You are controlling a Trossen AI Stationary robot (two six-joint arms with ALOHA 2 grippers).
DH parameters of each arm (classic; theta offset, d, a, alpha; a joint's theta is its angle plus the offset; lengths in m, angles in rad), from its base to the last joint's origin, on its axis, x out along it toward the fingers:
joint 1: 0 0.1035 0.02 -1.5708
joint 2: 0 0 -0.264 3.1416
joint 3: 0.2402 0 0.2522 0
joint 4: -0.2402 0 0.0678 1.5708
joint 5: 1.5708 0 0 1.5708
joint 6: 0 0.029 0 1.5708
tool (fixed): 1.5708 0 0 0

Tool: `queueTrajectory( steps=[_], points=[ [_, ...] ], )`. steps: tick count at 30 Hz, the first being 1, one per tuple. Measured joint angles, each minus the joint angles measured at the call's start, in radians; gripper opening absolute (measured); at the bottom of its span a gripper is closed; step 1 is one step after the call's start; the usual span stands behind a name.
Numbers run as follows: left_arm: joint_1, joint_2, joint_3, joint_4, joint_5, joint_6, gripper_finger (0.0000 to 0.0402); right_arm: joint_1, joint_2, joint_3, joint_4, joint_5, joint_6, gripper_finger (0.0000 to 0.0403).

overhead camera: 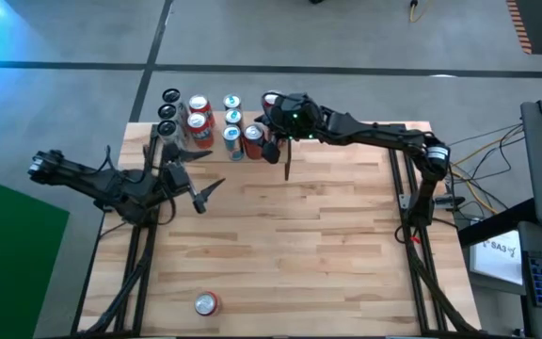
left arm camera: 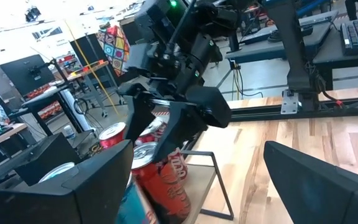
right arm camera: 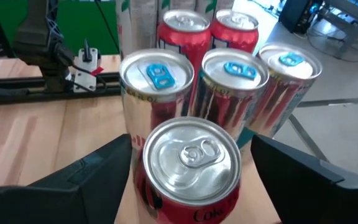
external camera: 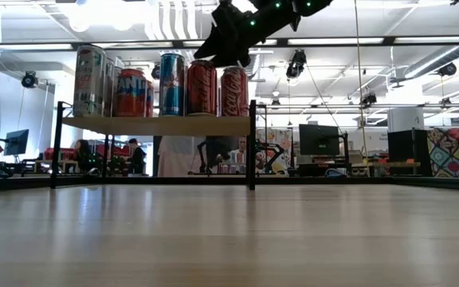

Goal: Place canned beverage on shelf
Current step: Adjust the red black soda cans on the shelf

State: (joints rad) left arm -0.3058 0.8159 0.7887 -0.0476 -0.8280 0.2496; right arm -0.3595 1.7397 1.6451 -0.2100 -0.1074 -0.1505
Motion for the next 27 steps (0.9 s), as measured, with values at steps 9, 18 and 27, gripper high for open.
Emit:
queueTrajectory(
  steps=[9, 18, 27],
  points=[
    [0.025, 0.067, 0.001, 0.105, 0.0, 0.02, 0.0304, 0.009, -0.07, 0.0, -0.013, -0.004, -0.002, 0.0309],
    [0.082, 0.125, 0.056, 0.092, 0.063, 0.022, 0.0177, 0.015, -0.164, 0.002, -0.15, -0.004, -0.043, 0.0225],
    [0.095, 0.212, 0.099, 0.075, 0.071, 0.046, 0.0008, 0.015, -0.225, -0.073, -0.263, -0.004, -0.129, 0.0047]
  ],
)
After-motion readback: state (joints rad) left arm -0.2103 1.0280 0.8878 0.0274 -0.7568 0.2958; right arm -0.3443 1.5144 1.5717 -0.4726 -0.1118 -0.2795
